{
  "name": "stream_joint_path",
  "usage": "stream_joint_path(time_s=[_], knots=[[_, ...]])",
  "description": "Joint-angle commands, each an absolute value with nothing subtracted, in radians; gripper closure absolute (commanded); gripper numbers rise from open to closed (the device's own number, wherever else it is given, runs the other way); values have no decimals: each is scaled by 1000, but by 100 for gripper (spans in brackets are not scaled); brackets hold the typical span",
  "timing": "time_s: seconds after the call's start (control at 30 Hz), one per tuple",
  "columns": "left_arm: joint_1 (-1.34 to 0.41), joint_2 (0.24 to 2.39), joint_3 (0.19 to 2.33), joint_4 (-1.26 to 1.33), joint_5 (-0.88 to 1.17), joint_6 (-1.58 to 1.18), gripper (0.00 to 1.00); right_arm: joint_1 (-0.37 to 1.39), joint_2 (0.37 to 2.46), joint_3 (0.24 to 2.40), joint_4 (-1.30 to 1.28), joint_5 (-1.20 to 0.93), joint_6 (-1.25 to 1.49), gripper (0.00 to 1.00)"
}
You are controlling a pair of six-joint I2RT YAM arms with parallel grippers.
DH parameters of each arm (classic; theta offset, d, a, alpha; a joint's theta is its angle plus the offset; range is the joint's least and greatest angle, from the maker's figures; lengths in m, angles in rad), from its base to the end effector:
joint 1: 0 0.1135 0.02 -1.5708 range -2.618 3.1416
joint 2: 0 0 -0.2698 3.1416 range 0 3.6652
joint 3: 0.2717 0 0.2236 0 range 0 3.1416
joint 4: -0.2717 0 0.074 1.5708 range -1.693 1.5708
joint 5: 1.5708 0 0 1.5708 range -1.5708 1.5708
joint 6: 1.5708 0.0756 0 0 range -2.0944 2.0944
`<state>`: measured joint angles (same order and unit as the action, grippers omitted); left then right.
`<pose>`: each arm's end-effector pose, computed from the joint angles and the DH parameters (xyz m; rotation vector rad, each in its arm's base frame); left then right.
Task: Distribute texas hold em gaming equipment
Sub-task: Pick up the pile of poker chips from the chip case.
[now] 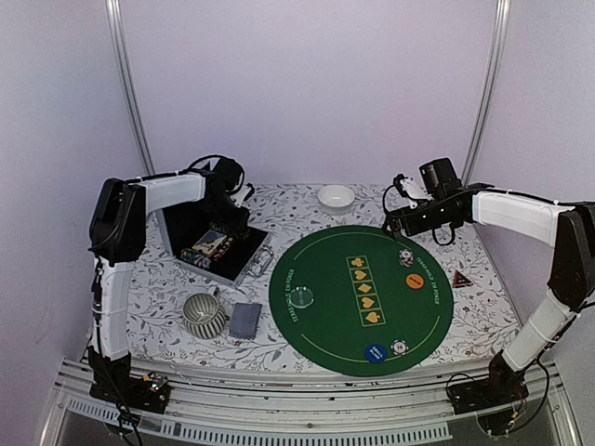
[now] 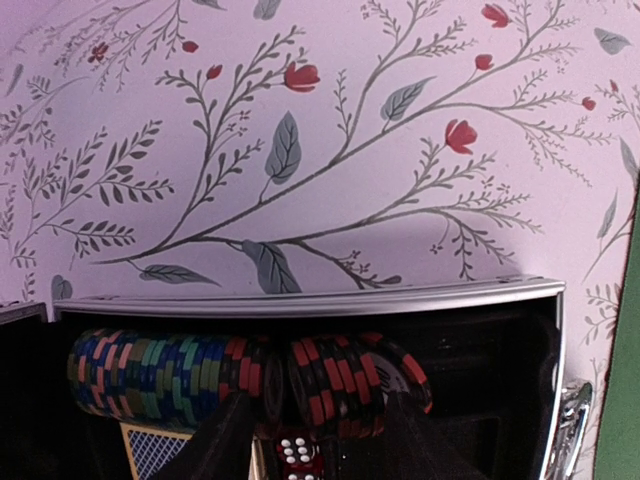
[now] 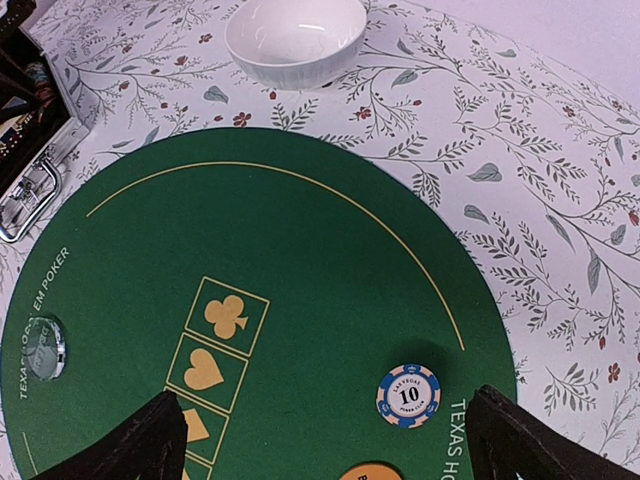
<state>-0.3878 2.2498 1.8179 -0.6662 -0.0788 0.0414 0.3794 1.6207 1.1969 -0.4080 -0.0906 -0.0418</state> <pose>0.4449 -0.1753 0.1548 0.5424 2.6071 -0.0071 0.3273 0.1378 0.2387 -0.5462 2.3525 0.2650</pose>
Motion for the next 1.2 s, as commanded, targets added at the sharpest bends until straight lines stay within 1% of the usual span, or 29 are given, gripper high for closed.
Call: stream_joint_path(time_s=[0.0,0.07,0.27,0.5,0.67,0.83,1.0,1.17], knots=[[-367,2269,1795,-719,-102,45,54,383,1587,1200,-425,-101,-44,1],[-367,2268,1794,-717,-94,47,56,383,1590,1201,-426,-106,-44,1],[-366,2251,1796,-702,-96,47,56,384,1595,1201,-427,-108,-44,1],[-377,2163,1752,-626,-5,70,49,384,1602,1201,-431,-118,-45,1],[-388,2125,1710,-579,0,97,46,383,1610,1201,-436,-125,-44,1],[-401,2134,1702,-578,-3,114,45,384,1615,1201,-438,-133,-44,1],[-406,2163,1709,-570,18,134,48,384,1615,1201,-440,-135,-43,1],[-405,2202,1738,-596,4,132,43,384,1615,1201,-442,-135,-44,1]])
